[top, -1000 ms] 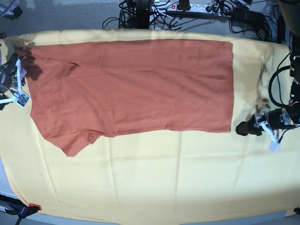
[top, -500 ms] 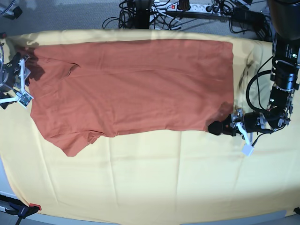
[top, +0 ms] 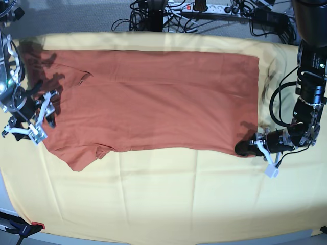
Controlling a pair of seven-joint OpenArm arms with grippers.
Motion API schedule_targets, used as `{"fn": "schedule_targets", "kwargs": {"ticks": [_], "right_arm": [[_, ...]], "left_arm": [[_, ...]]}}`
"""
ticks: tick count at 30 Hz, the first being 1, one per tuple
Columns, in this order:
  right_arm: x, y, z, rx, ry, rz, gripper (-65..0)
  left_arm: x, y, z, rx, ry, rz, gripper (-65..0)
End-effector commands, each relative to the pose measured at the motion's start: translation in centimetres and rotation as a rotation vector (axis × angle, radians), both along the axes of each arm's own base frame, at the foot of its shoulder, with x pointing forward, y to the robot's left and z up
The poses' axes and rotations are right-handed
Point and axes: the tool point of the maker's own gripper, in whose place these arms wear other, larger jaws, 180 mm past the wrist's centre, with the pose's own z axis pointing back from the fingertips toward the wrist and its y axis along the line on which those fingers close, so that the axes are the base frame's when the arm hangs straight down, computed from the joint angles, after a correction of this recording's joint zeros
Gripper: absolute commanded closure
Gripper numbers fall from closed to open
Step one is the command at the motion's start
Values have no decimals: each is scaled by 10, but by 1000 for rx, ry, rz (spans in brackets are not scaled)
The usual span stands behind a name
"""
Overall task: Fold the T-shirt properly
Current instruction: 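Move both grippers to the hem corners and grasp them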
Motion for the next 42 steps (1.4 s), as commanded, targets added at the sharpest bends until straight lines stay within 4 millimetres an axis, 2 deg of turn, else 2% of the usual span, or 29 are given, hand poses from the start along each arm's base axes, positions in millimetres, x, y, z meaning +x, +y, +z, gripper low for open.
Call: {"fn": "schedule_targets", "kwargs": {"ticks": [1, 5, 9, 15, 20, 26, 32, 39, 42], "right_arm": [[18, -10, 18, -1, -66, -21, -386], [52, -33, -1, 98, -33, -117, -386], [80, -41, -23, 265, 51, -170, -386], [110, -63, -29, 425, 109, -268, -386], [107, -79, -47, 483, 159, -367, -386], [97, -64, -63, 530, 217, -344, -386], [100, -38, -59, 604, 230, -259, -386], [100, -28, -59, 618, 235, -219, -384], [101, -29, -58, 622, 224, -218, -301]], "left_arm": [[18, 4, 27, -21, -76, 18, 0], [17, 3, 26, -20, -75, 14, 0], [17, 2, 26, -19, -74, 13, 0], [17, 2, 26, -19, -74, 13, 0], [18, 2, 26, -22, -75, 14, 0], [18, 1, 28, -33, -78, 17, 0], [18, 2, 28, -33, -77, 18, 0], [18, 1, 28, -35, -78, 18, 0], [18, 1, 28, -34, -78, 18, 0]]}}
